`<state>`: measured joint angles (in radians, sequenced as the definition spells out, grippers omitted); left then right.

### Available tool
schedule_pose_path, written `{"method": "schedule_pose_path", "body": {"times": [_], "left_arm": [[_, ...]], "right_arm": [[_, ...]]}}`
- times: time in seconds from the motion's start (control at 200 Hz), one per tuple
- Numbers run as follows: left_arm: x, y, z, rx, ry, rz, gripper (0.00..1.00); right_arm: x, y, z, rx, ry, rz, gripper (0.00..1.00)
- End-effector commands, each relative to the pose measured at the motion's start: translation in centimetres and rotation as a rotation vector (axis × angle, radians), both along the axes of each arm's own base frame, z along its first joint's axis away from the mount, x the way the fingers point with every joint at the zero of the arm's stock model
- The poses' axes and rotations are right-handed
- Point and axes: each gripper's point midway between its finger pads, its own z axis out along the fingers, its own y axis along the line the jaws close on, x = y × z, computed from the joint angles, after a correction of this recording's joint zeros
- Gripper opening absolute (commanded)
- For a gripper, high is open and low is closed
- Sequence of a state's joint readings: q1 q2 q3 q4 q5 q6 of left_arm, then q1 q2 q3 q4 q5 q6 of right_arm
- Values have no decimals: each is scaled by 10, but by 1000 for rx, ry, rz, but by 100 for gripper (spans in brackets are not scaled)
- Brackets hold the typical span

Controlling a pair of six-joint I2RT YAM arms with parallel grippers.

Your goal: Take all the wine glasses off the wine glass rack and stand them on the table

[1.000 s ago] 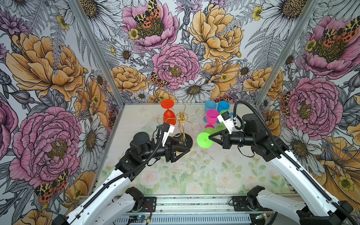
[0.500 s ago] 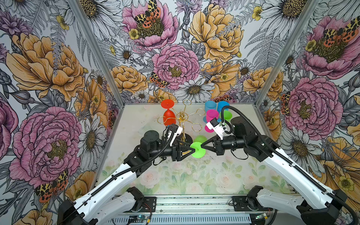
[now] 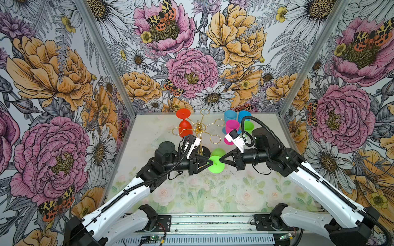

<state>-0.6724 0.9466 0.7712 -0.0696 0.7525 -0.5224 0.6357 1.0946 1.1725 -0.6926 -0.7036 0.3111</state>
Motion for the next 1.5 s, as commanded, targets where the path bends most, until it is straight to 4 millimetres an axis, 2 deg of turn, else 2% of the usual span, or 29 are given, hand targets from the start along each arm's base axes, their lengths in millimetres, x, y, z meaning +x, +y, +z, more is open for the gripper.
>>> {"method": "schedule_pose_path", "body": {"times": [0.0,0.235,0.445,0.565,0.611,0.711,0.801,0.886,1.021,1.116,1.306,1.491], "left_arm": [[-10,-5,16,-33,-30,-65,29],[-13,-8,12,-28,-15,-96,21],[-16,-10,14,-31,-16,-109,6],[-18,-10,15,-33,-19,-116,2],[-20,-11,15,-34,-20,-120,1],[-22,-11,14,-33,-20,-124,0],[-24,-11,12,-30,-25,-125,0],[-28,-12,10,-24,-39,-128,0],[-36,-13,5,17,-65,-133,0],[-41,-13,-3,67,-118,-117,0],[-63,-14,-17,154,-301,-163,0],[-64,-13,-37,282,-478,-140,0]], "right_arm": [[6,2,17,18,-76,-5,0],[8,1,17,13,-86,-13,0],[11,1,15,5,-86,-23,0],[11,-1,15,3,-90,-31,0],[11,-2,15,3,-89,-34,6],[12,-7,15,1,-91,-57,13],[13,-15,16,7,-93,-86,26],[18,-25,17,13,-87,-135,37],[34,-46,12,4,-51,-259,48],[46,-60,4,3,14,-343,51],[63,-81,-16,-82,67,-471,53],[71,-80,-34,-131,143,-481,58]]}}
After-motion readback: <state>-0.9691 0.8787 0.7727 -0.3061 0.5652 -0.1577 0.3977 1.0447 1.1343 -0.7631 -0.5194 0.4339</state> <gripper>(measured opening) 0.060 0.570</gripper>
